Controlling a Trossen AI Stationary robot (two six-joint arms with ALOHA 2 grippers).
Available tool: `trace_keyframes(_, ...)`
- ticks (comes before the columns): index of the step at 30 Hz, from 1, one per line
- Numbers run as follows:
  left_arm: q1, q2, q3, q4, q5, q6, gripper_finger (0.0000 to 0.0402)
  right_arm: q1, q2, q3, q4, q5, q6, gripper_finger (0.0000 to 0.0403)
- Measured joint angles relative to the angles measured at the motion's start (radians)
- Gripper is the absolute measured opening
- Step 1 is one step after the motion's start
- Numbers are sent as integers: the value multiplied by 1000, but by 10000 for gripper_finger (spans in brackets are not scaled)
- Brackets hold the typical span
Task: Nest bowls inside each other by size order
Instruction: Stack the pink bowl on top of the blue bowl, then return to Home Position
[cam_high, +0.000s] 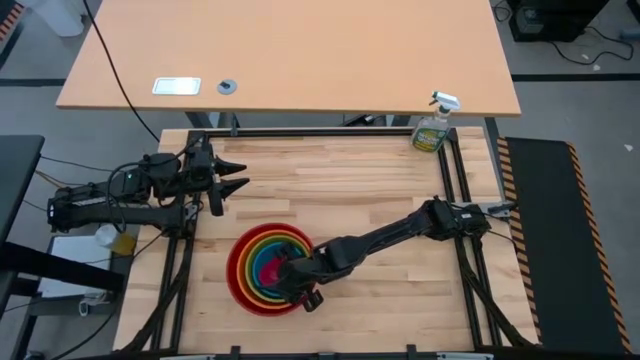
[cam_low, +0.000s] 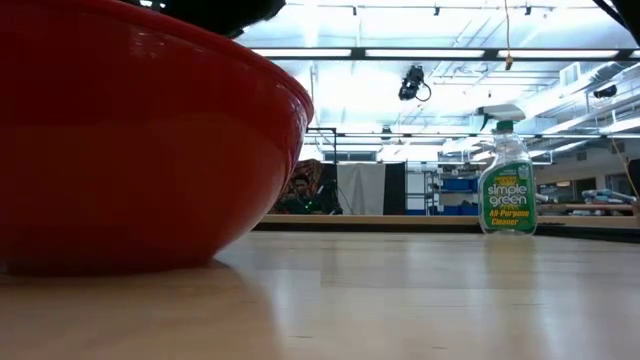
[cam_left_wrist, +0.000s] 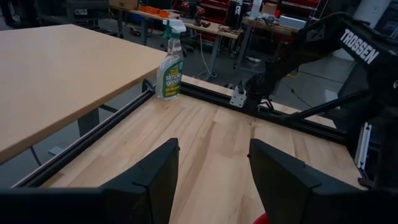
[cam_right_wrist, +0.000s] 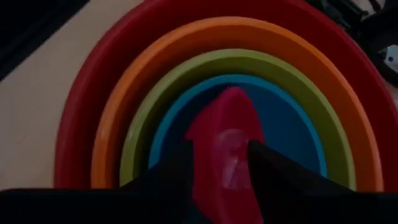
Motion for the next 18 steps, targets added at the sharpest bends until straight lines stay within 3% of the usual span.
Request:
trace_keyframes(13, 0, 0, 0, 0, 0, 10, 199, -2, 13, -41, -59, 59, 5, 156)
trace_keyframes(18, 0, 0, 0, 0, 0, 22, 199, -2, -63, -39, -110, 99, 25, 155)
